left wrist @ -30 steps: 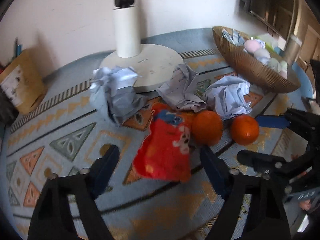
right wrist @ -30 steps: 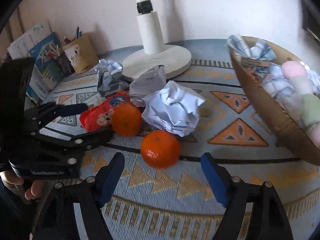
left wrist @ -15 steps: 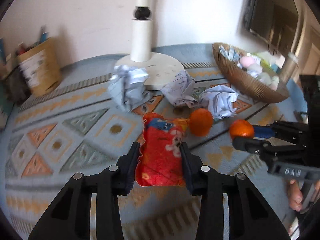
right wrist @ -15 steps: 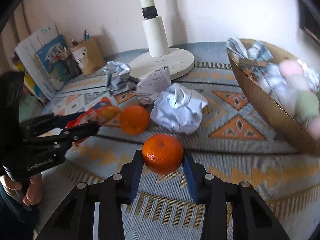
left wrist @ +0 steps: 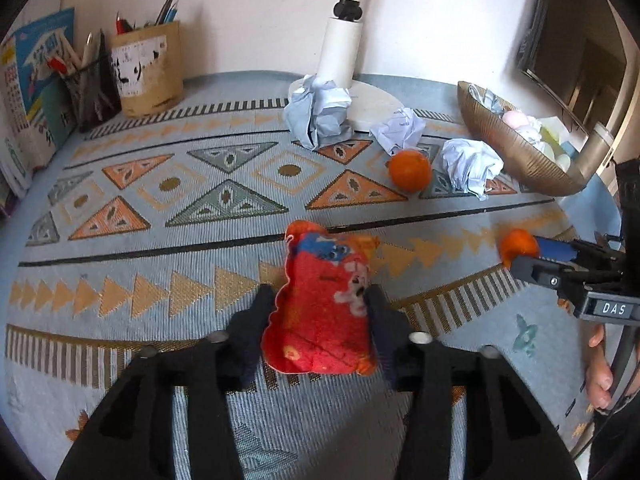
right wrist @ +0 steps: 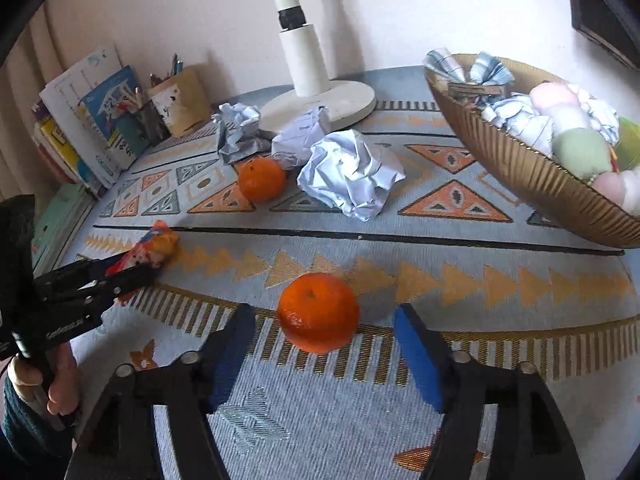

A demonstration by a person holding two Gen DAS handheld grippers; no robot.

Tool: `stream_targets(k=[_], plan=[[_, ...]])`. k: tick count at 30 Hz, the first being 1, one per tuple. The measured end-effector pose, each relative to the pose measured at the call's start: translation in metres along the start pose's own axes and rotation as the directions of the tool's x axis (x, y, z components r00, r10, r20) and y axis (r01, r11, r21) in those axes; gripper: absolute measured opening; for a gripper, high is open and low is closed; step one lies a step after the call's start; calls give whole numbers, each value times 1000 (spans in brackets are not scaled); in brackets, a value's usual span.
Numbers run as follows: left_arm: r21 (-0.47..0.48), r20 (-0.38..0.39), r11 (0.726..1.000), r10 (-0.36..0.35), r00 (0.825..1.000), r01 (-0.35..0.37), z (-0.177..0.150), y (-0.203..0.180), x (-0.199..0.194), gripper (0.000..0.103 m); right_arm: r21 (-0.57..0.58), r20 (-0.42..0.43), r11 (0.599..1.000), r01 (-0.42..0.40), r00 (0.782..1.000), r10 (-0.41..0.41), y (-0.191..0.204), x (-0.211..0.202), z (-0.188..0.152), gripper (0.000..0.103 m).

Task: Organize objects
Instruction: 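Lift the red bag in the left gripper and tangerine in the right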

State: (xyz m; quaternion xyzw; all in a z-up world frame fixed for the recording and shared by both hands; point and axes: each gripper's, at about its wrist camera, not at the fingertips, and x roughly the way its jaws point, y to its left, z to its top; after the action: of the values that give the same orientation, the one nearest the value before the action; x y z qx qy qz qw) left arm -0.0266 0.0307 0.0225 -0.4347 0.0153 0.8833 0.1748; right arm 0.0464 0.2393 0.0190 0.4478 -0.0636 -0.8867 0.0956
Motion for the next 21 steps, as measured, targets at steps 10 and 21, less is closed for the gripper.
stream_targets(k=[10, 21], plan=[[29, 23, 999, 39, 999, -40, -1, -8, -2, 65, -71, 25, 992, 104, 994, -103, 14, 4, 1, 61], [65, 65, 996, 50, 997, -54, 5, -28, -17, 33, -86, 96, 994, 67, 994, -59, 14, -20, -7, 38]])
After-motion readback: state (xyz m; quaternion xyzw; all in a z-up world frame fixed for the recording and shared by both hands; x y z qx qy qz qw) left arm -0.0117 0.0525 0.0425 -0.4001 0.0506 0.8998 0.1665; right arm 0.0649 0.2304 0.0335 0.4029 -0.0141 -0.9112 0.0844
